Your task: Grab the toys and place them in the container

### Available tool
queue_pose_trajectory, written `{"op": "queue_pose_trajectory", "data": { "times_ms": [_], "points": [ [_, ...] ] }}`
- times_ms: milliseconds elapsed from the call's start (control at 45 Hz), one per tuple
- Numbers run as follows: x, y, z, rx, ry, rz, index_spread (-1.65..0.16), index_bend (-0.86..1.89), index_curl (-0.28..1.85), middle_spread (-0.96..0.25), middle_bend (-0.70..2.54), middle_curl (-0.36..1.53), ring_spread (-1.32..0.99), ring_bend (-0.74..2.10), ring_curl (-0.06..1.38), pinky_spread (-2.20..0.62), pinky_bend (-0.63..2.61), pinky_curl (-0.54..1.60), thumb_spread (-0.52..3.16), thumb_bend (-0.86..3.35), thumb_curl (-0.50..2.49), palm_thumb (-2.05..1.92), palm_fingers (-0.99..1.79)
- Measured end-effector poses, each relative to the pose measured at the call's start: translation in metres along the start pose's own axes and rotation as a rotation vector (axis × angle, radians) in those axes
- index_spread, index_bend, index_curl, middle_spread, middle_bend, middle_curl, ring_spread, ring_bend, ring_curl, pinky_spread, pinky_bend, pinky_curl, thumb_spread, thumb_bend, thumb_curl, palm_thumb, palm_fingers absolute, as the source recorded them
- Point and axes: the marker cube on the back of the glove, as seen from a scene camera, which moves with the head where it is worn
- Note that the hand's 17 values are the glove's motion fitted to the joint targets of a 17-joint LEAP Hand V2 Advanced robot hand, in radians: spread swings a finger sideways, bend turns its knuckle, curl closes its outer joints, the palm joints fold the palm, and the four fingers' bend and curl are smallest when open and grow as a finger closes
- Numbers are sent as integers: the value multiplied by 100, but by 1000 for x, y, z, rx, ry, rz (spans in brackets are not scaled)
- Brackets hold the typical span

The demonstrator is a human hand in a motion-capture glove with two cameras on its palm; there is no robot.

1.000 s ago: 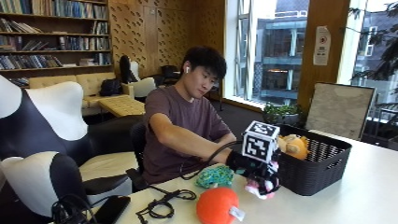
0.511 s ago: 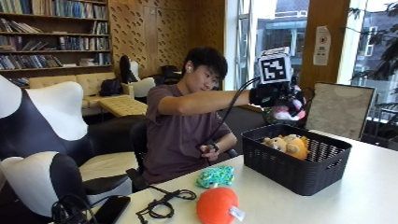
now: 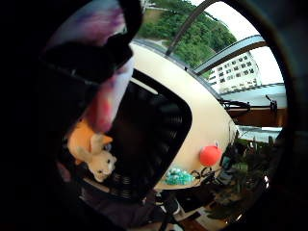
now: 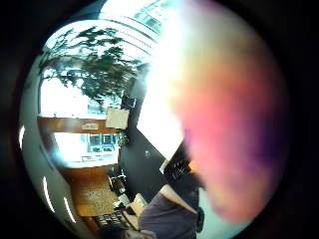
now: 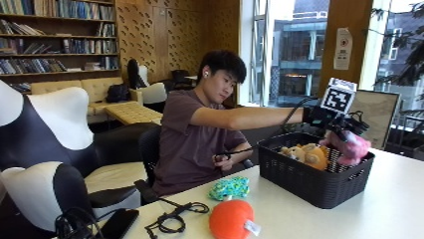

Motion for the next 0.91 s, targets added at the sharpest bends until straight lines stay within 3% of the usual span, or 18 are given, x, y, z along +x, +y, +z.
{"op": "queue_pose_trajectory", "data": {
  "times_ms": [22,44,111,311,622,755,911],
  "points": [
    [-7,0,4,-48,-16,10,-13,102,89,-27,119,74,-32,67,43,-15,100,48,101,-6,72,49,9],
    [-11,1,7,-79,-10,16,-13,112,93,-22,59,55,-28,78,50,-13,116,54,105,-7,69,44,-25],
    [-6,6,3,-53,57,19,-17,61,78,-13,45,52,-16,57,43,-5,125,52,108,-14,60,20,-66],
    [10,33,-49,46,-65,35,-22,17,55,-1,13,40,0,26,30,6,112,45,114,-7,47,-5,-38],
    [167,133,-127,43,122,228,-25,10,40,2,10,30,6,17,27,9,97,38,119,-6,35,-7,-28],
    [257,175,-126,47,126,345,-25,11,37,-1,10,27,6,19,27,9,94,37,122,-4,33,-5,-25],
    [340,202,-84,42,98,430,-25,11,33,-3,11,25,6,19,28,9,93,36,125,-3,31,-3,-23]
  ]
}}
